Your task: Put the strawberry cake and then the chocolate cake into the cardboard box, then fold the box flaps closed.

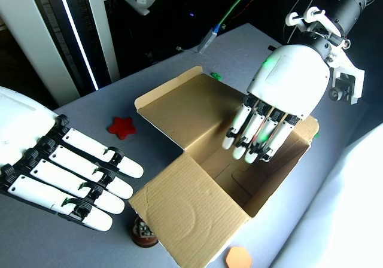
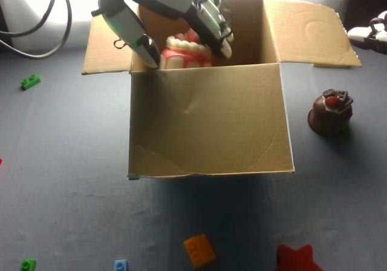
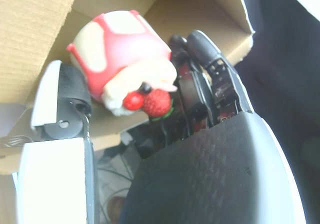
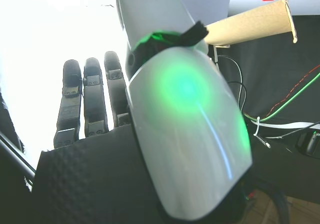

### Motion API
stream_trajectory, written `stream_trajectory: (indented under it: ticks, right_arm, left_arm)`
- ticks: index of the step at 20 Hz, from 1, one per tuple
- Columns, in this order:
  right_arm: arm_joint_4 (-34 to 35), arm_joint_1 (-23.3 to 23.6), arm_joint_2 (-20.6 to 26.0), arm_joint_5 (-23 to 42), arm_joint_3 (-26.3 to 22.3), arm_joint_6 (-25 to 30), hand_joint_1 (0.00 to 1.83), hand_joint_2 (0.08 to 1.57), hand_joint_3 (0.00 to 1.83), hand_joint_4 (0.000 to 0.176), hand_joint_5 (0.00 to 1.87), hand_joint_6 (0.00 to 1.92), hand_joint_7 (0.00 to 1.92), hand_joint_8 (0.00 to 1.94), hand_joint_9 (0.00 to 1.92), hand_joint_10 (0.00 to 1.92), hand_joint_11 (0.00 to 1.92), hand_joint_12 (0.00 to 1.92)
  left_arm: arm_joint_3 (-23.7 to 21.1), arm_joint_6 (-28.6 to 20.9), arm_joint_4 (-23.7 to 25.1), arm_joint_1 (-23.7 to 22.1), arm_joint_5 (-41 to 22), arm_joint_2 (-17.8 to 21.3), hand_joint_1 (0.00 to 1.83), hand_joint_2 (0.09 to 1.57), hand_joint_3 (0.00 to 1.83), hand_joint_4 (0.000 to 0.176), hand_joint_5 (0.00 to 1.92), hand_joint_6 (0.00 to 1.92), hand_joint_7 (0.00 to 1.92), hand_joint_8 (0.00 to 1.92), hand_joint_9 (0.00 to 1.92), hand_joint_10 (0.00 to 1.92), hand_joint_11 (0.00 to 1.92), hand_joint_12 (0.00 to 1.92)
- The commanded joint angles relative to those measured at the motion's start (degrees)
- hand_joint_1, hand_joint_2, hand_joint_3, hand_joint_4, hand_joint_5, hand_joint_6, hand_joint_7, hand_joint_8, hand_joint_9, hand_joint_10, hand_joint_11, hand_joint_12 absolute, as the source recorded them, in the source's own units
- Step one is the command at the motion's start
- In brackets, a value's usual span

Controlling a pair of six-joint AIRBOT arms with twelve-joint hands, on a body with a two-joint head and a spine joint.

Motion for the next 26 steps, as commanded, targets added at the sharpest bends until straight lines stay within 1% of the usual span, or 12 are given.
stream_trajectory:
  ticks: [1, 6, 9, 14, 15, 17, 18, 20, 22, 23, 24, 26]
  right_arm:
    - [-0.1, 0.5, 0.7, 7.0, 0.0, -0.5, 1.19, 1.09, 0.00, 0.029, 0.04, 0.00, 0.16, 0.00, 0.09, 0.00, 0.00, 0.33]
    - [-0.1, 0.1, 0.7, 7.3, 0.0, -0.5, 1.19, 1.10, 0.00, 0.034, 0.03, 0.00, 0.17, 0.00, 0.09, 0.00, 0.00, 0.30]
    - [0.3, -0.3, 0.6, 8.1, 1.4, -0.5, 1.19, 1.10, 0.00, 0.033, 0.03, 0.00, 0.17, 0.00, 0.09, 0.00, 0.00, 0.29]
    - [11.5, -3.8, -2.0, 8.0, 6.2, -2.6, 1.22, 1.09, 0.00, 0.032, 0.05, 0.01, 0.18, 0.00, 0.10, 0.00, 0.00, 0.28]
    - [15.4, -4.8, -2.8, 7.7, 7.4, -3.9, 1.20, 1.10, 0.00, 0.029, 0.04, 0.00, 0.16, 0.00, 0.09, 0.00, 0.00, 0.26]
    - [18.4, -5.1, -3.9, 6.8, 9.0, -4.0, 1.21, 1.09, 0.00, 0.028, 0.04, 0.00, 0.16, 0.00, 0.09, 0.00, 0.00, 0.29]
    - [20.0, -5.5, -4.6, 6.8, 9.6, -4.1, 1.21, 1.09, 0.00, 0.029, 0.05, 0.00, 0.17, 0.00, 0.09, 0.00, 0.00, 0.27]
    - [23.8, -7.0, -6.9, 6.9, 11.4, -4.8, 1.21, 1.09, 0.00, 0.036, 0.06, 0.01, 0.17, 0.00, 0.10, 0.00, 0.00, 0.29]
    - [25.6, -8.0, -8.6, 7.5, 12.4, -5.2, 1.18, 1.10, 0.00, 0.032, 0.08, 0.01, 0.17, 0.00, 0.10, 0.00, 0.00, 0.26]
    - [25.9, -8.4, -9.0, 8.0, 12.4, -5.2, 1.18, 1.10, 0.00, 0.032, 0.08, 0.01, 0.17, 0.00, 0.10, 0.00, 0.00, 0.26]
    - [26.3, -8.9, -9.6, 8.9, 12.4, -5.2, 1.18, 1.10, 0.00, 0.034, 0.05, 0.00, 0.15, 0.00, 0.10, 0.00, 0.00, 0.26]
    - [26.8, -9.9, -11.5, 11.5, 13.0, -5.2, 1.17, 1.09, 0.00, 0.034, 0.06, 0.00, 0.15, 0.00, 0.11, 0.00, 0.00, 0.31]
  left_arm:
    - [0.8, 0.5, -3.3, -1.3, 2.0, 0.4, 0.95, 1.15, 0.00, 0.016, 0.29, 0.00, 0.24, 0.00, 0.26, 0.00, 0.00, 0.98]
    - [2.3, 0.9, -2.5, -3.0, 2.0, 0.6, 0.93, 1.14, 0.00, 0.042, 0.20, 0.00, 0.15, 0.00, 0.18, 0.00, 0.00, 0.80]
    - [1.6, 0.9, -1.9, -3.6, 1.9, 2.2, 0.94, 1.13, 0.00, 0.042, 0.18, 0.00, 0.14, 0.00, 0.18, 0.00, 0.00, 0.82]
    - [-3.2, 0.3, -0.2, -4.4, 1.8, 8.4, 0.95, 1.12, 0.00, 0.047, 0.18, 0.00, 0.14, 0.00, 0.19, 0.00, 0.00, 0.81]
    - [-4.4, 0.2, 0.4, -4.6, 1.7, 10.1, 0.91, 1.11, 0.00, 0.044, 0.18, 0.00, 0.15, 0.00, 0.20, 0.01, 0.00, 0.85]
    - [-6.7, -0.3, 1.6, -4.6, 1.4, 13.3, 0.85, 1.11, 0.00, 0.040, 0.17, 0.00, 0.15, 0.00, 0.20, 0.00, 0.00, 0.83]
    - [-7.9, -0.7, 2.1, -4.6, 1.3, 14.8, 0.75, 1.13, 0.01, 0.048, 0.15, 0.00, 0.15, 0.00, 0.20, 0.00, 0.00, 0.84]
    - [-10.7, -1.3, 2.8, -4.4, 1.1, 18.2, 0.54, 1.20, 0.02, 0.042, 0.16, 0.00, 0.16, 0.00, 0.21, 0.00, 0.00, 0.88]
    - [-12.9, -1.6, 3.1, -4.4, 0.9, 21.2, 0.28, 1.28, 0.01, 0.036, 0.16, 0.00, 0.20, 0.00, 0.22, 0.00, 0.00, 0.80]
    - [-13.8, -1.7, 3.2, -4.4, 0.8, 22.5, 0.28, 1.28, 0.01, 0.036, 0.16, 0.00, 0.20, 0.00, 0.22, 0.00, 0.00, 0.80]
    - [-14.8, -1.9, 3.4, -4.3, 0.8, 23.9, 0.21, 1.30, 0.01, 0.034, 0.15, 0.00, 0.19, 0.00, 0.21, 0.00, 0.00, 0.75]
    - [-16.7, -2.2, 3.7, -3.5, 0.6, 26.5, 0.11, 1.31, 0.01, 0.027, 0.16, 0.00, 0.21, 0.00, 0.23, 0.01, 0.00, 0.79]
